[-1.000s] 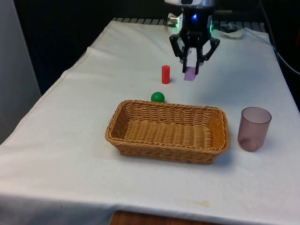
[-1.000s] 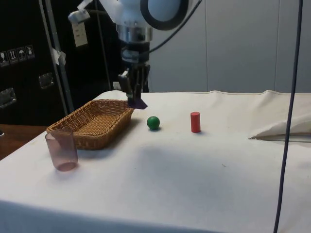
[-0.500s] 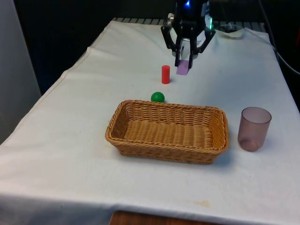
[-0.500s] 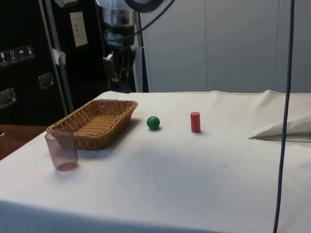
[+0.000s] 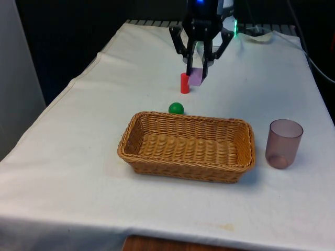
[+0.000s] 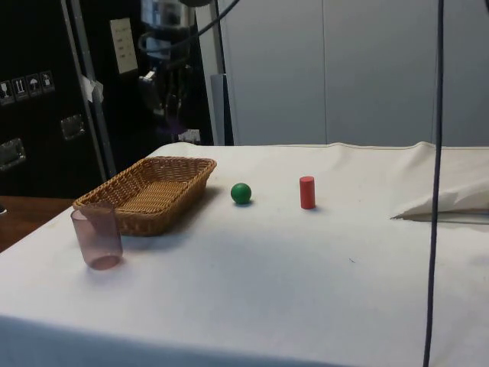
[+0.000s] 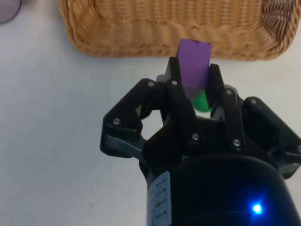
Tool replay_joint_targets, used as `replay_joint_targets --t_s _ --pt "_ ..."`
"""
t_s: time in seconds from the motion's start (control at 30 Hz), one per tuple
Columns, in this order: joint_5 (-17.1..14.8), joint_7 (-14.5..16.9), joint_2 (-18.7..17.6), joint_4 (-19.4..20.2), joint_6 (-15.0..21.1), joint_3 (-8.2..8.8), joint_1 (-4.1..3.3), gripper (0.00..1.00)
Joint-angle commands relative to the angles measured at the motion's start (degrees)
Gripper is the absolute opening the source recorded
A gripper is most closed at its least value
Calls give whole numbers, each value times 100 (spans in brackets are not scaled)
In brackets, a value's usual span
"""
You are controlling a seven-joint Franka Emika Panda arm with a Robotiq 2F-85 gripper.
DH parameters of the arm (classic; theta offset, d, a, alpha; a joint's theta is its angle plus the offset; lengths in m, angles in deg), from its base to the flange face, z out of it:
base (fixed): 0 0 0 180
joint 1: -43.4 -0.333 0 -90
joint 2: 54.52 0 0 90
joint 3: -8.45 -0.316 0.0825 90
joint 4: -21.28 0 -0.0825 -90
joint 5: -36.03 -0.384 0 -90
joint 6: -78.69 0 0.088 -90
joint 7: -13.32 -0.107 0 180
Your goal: Pick up the triangular block and place it into the basket.
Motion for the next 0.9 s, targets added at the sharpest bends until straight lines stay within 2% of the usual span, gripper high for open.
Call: replay_joint_targets --t_s 0.0,0.03,0.07,0.1,0.17,0.3,0.33,0.4,0.63,0.67,0.7,0.87 --pt "-103 74 -115 -138 -17 -34 40 33" --pt "-126 69 -264 -264 46 -34 40 33" --pt "-29 6 -132 -143 6 6 6 33" --pt "-126 69 -264 -264 46 -34 40 33" --pt "-143 57 -476 -453 126 -34 52 33" --pt "-172 52 -745 -653 269 -34 57 33" --pt "-109 6 -722 -636 235 6 23 33" --pt "-195 46 -922 -762 361 -34 57 33" --pt "-201 6 -1289 -928 539 -29 57 33" --pt "-149 -17 -1283 -911 521 6 29 33" --pt "-206 0 -1398 -963 596 -34 57 33" --pt "-212 -23 -1679 -1060 745 -34 63 33"
